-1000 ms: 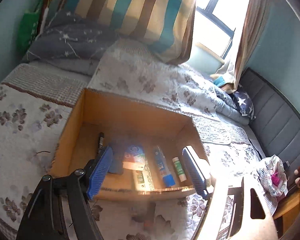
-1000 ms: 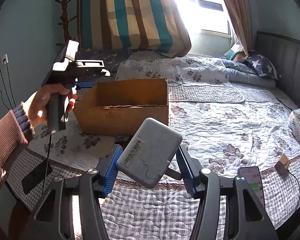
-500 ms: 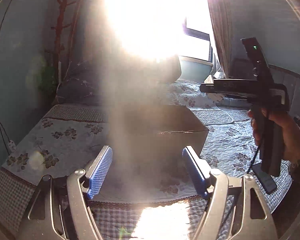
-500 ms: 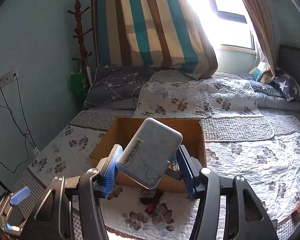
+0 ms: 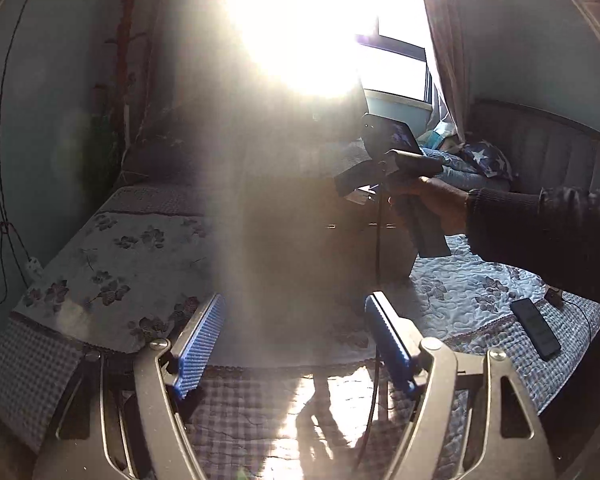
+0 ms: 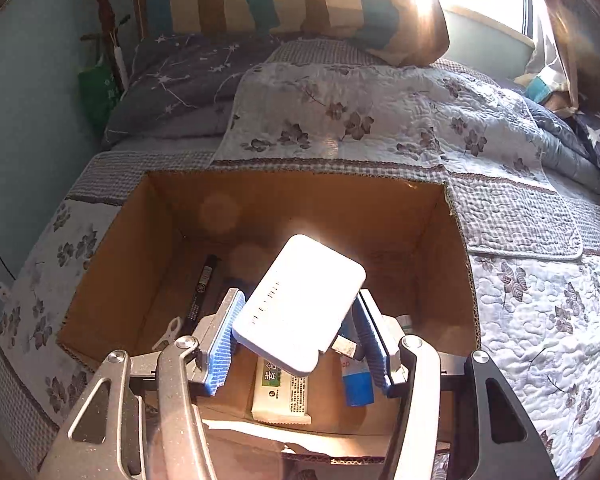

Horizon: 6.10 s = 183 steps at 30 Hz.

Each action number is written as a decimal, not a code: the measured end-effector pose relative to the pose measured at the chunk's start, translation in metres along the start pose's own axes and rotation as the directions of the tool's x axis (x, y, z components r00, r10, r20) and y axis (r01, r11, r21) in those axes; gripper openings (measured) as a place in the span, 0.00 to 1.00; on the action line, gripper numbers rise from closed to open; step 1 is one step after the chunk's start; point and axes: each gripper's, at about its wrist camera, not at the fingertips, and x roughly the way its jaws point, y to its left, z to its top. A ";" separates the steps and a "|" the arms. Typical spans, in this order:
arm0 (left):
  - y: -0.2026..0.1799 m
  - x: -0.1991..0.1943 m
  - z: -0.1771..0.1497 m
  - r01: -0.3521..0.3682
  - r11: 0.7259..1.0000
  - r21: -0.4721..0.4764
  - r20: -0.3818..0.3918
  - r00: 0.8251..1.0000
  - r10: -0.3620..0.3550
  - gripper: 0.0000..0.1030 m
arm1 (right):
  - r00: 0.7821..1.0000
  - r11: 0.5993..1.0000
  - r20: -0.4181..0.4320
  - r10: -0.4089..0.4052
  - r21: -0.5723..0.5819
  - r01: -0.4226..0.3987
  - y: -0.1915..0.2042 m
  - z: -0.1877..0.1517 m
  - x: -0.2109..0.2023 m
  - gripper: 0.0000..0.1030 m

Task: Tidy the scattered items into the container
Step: 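Carry the white case into the box and open the right gripper, then grasp the blue-labelled round bottle with the left gripper while the right grasps the red-black lighter, then lower the bottle into the box and open the left gripper while the right lifts the lighter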

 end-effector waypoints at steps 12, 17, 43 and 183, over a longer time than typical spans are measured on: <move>0.006 0.008 -0.001 0.004 1.000 -0.006 -0.023 1.000 -0.005 1.00 | 0.990 0.999 -0.134 -0.037 -0.016 0.035 -0.001 0.005 0.038 0.61; 0.007 0.008 -0.001 0.010 1.000 -0.015 -0.014 1.000 -0.010 1.00 | 0.999 0.999 -0.031 -0.038 -0.018 0.037 -0.007 0.011 -0.005 0.69; -0.069 0.306 0.000 0.076 0.986 -0.147 -0.391 0.912 -0.128 1.00 | 0.969 0.988 0.193 -0.152 0.048 0.145 -0.071 -0.262 -0.233 0.70; 0.015 0.172 0.116 0.070 0.997 -0.036 -0.075 0.995 -0.072 1.00 | 0.945 0.999 0.324 -0.045 -0.005 0.049 -0.032 -0.202 -0.266 0.20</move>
